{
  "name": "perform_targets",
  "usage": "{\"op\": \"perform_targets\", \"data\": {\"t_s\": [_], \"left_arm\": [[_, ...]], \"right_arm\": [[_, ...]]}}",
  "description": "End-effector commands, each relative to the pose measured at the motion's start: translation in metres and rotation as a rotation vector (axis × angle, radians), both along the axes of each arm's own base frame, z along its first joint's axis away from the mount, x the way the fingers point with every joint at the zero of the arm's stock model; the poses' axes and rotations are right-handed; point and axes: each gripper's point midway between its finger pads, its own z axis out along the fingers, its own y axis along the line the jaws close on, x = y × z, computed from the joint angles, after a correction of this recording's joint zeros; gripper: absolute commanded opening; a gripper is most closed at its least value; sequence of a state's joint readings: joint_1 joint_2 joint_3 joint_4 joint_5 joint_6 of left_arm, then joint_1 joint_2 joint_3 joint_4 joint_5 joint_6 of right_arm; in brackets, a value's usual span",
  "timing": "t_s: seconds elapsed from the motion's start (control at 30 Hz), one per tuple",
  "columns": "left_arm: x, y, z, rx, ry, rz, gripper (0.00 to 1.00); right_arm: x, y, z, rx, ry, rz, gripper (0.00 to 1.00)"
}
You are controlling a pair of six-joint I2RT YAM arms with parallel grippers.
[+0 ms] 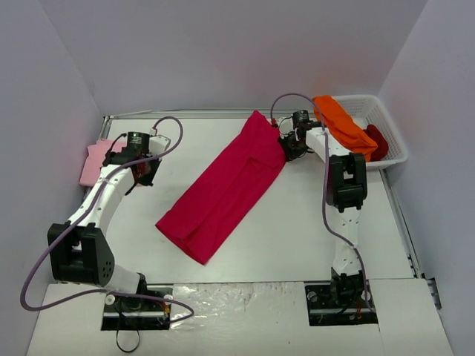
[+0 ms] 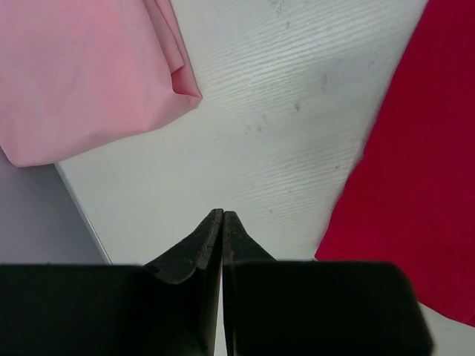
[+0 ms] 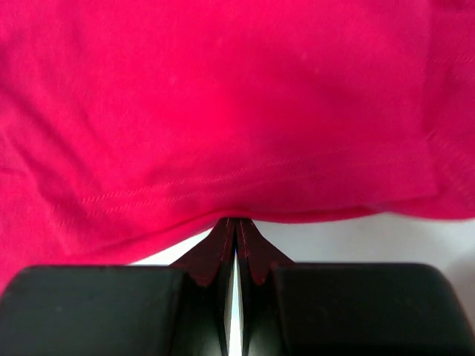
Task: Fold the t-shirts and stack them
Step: Rotate the tshirt 90 degrees
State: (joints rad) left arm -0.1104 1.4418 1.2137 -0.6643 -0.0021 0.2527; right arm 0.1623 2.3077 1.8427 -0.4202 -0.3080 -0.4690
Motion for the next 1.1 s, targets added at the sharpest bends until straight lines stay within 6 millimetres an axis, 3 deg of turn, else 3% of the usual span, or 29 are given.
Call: {"op": "perform_targets", "data": {"t_s": [0.0,0.07,0.1,0.13,0.17,0.2,0.23,0.27,0.3,0.4,0.53,0.57,0.6,0.63,0.67,0.7,0.73,0.77,0.83,0.87,0.93,0.97,1.07], "left_arm": [[0.004,-0.003,0.004,-0.007,-0.018,-0.001,0.02],[0.003,-0.001,0.002,-0.003,-0.011,0.001,0.02],[0.003,-0.001,0.001,0.001,-0.008,0.001,0.02],[0.003,0.000,0.000,0.006,-0.005,0.003,0.02],[0.004,0.000,-0.001,0.009,-0.001,0.004,0.03],[0.004,0.001,-0.001,0.014,0.002,0.009,0.02],[0.005,0.002,-0.002,0.016,0.003,0.009,0.02],[0.006,0.002,-0.003,0.019,0.010,0.010,0.02],[0.006,0.004,-0.004,0.027,0.014,0.015,0.02],[0.008,0.006,-0.008,0.039,0.027,0.022,0.02],[0.010,0.005,-0.011,0.037,0.036,0.021,0.02],[0.011,0.004,-0.011,0.035,0.038,0.022,0.02],[0.012,0.004,-0.010,0.032,0.035,0.020,0.02],[0.013,0.002,-0.009,0.028,0.033,0.020,0.02],[0.014,0.001,-0.006,0.025,0.027,0.019,0.02],[0.014,0.001,-0.004,0.022,0.021,0.019,0.02],[0.016,0.000,-0.002,0.020,0.015,0.019,0.02],[0.016,-0.001,0.001,0.017,0.008,0.019,0.02],[0.016,-0.002,0.007,0.016,-0.006,0.015,0.02],[0.016,-0.003,0.008,0.013,-0.009,0.014,0.02],[0.014,-0.004,0.012,0.009,-0.020,0.008,0.02],[0.014,-0.004,0.012,0.008,-0.024,0.007,0.02],[0.012,-0.005,0.019,0.005,-0.047,0.006,0.02]], "right_arm": [[-0.002,0.001,-0.025,-0.027,0.075,0.002,0.00],[0.003,0.004,-0.038,-0.030,0.092,0.007,0.00],[0.014,0.008,-0.032,-0.026,0.068,0.013,0.00],[0.016,0.009,-0.043,-0.034,0.081,0.019,0.00],[0.031,0.015,-0.032,-0.032,0.041,0.024,0.00],[0.034,0.016,-0.042,-0.042,0.048,0.030,0.00],[0.040,0.019,-0.041,-0.043,0.036,0.034,0.00],[0.056,0.024,-0.027,-0.039,-0.019,0.039,0.00],[0.059,0.025,-0.034,-0.047,-0.021,0.046,0.00],[0.082,0.029,-0.026,-0.076,-0.096,0.053,0.00],[0.097,0.022,-0.019,-0.126,-0.153,0.034,0.00],[0.100,0.021,-0.007,-0.131,-0.176,0.025,0.00],[0.096,0.016,-0.011,-0.142,-0.165,0.012,0.00],[0.102,0.012,-0.003,-0.138,-0.200,-0.017,0.00],[0.105,0.010,0.024,-0.126,-0.249,-0.033,0.00],[0.096,0.004,0.018,-0.129,-0.227,-0.044,0.00],[0.102,0.001,0.032,-0.122,-0.273,-0.062,0.00],[0.103,-0.002,0.061,-0.117,-0.323,-0.074,0.00],[0.096,-0.009,0.075,-0.124,-0.338,-0.079,0.00],[0.095,-0.012,0.103,-0.116,-0.379,-0.090,0.00],[0.085,-0.019,0.116,-0.106,-0.383,-0.097,0.00],[0.081,-0.018,0.141,-0.082,-0.418,-0.096,0.00],[0.057,-0.018,0.166,-0.056,-0.429,-0.080,0.00]]}}
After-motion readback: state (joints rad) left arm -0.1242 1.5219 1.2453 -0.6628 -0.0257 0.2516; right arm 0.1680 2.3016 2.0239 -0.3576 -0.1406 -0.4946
